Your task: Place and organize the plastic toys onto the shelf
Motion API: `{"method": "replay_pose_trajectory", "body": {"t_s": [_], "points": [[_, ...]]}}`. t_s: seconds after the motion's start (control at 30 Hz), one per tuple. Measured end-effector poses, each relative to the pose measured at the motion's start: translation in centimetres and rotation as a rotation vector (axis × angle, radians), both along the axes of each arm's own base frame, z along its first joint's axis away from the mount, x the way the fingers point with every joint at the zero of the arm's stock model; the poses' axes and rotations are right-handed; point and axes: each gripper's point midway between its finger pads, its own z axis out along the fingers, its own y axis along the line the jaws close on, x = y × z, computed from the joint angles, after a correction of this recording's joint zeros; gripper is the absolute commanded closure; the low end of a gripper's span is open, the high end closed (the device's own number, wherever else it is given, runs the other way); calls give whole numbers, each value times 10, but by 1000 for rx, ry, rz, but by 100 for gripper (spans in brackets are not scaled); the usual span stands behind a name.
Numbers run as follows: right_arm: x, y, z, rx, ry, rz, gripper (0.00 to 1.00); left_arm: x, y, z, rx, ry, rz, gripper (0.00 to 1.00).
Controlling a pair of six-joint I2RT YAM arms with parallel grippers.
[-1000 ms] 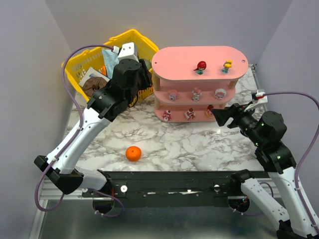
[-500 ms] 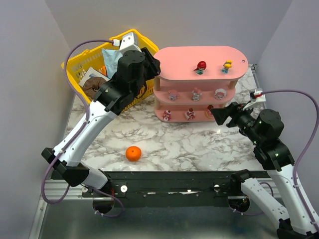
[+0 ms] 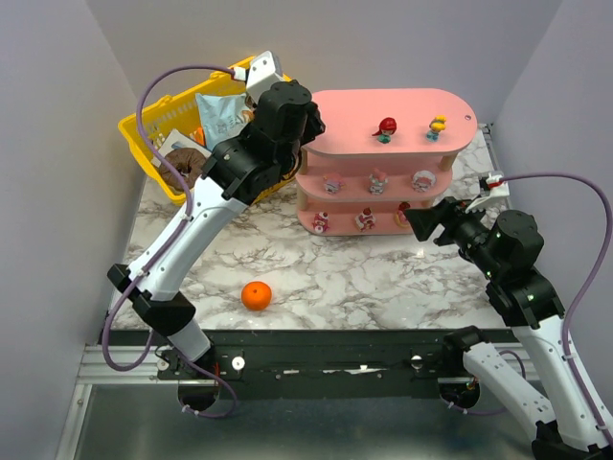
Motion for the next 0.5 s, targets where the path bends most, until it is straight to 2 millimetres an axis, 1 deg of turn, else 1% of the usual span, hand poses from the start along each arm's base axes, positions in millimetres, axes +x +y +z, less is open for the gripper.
{"method": "replay_pose_trajectory", "body": {"t_s": [0.1, 0.3, 0.5], "points": [[1, -1, -1, -1, 2, -5, 20, 3, -3, -3, 13, 20, 15, 100], [2, -1, -4, -5, 9, -9, 20, 6, -9, -18, 54, 70, 34, 100], [2, -1, -5, -6, 12, -9, 20, 7, -8, -27, 73, 95, 44, 100]]}}
